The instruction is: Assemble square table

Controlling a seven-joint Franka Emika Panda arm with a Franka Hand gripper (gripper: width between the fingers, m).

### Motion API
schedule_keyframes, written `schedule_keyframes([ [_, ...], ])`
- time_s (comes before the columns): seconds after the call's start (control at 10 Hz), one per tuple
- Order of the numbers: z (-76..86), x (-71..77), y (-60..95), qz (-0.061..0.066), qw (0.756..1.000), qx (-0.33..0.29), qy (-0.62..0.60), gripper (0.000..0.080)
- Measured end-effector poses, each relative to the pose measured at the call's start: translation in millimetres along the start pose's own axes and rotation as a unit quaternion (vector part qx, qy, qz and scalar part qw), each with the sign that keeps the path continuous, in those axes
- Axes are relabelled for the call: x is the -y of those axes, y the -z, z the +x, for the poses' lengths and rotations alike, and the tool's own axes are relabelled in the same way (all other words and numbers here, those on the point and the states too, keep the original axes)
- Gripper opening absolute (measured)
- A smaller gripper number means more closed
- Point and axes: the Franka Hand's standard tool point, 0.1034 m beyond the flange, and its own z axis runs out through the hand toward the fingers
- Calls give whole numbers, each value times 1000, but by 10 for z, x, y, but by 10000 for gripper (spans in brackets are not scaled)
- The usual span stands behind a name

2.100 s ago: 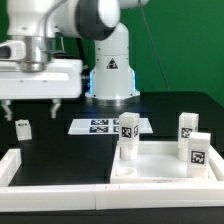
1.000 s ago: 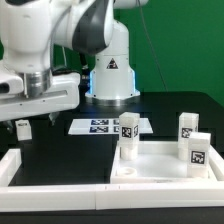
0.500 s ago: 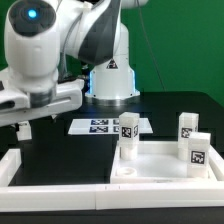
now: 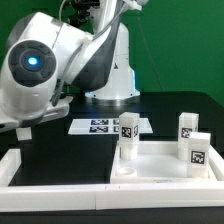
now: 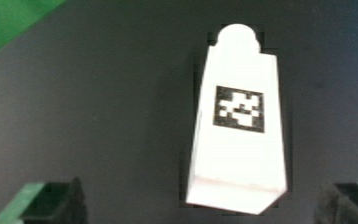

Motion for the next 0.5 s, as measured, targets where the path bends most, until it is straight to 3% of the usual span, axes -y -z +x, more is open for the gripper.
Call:
schedule_keyframes([
  [0.4, 2, 12, -18, 0, 1000, 2, -9, 649],
  [0.5, -6, 100, -92, 6, 999, 13, -48, 649],
])
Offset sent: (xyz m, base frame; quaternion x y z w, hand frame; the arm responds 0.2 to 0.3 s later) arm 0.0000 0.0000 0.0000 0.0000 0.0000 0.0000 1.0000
